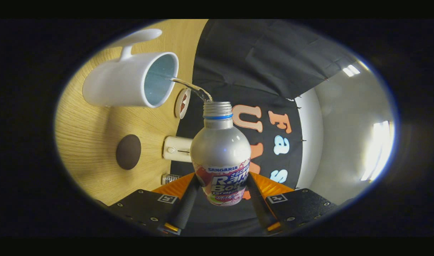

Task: Take the bottle from table, then pour the juice into the cup, finally place the bottle on the coaster

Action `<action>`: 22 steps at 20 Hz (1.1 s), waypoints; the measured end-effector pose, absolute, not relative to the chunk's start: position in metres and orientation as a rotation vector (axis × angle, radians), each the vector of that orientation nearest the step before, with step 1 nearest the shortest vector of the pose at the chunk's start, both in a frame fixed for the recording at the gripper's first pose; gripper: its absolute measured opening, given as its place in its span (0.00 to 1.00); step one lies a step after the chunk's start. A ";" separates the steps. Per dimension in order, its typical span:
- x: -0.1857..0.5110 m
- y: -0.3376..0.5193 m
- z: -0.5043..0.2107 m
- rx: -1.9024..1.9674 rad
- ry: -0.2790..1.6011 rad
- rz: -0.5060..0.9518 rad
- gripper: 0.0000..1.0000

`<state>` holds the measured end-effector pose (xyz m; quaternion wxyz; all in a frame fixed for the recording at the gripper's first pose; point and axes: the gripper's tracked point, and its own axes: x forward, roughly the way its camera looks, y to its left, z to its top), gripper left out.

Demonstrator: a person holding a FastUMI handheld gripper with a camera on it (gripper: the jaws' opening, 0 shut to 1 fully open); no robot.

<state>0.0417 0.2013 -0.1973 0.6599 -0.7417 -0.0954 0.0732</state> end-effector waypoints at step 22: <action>0.061 0.197 -0.173 -1.775 -0.334 0.127 0.76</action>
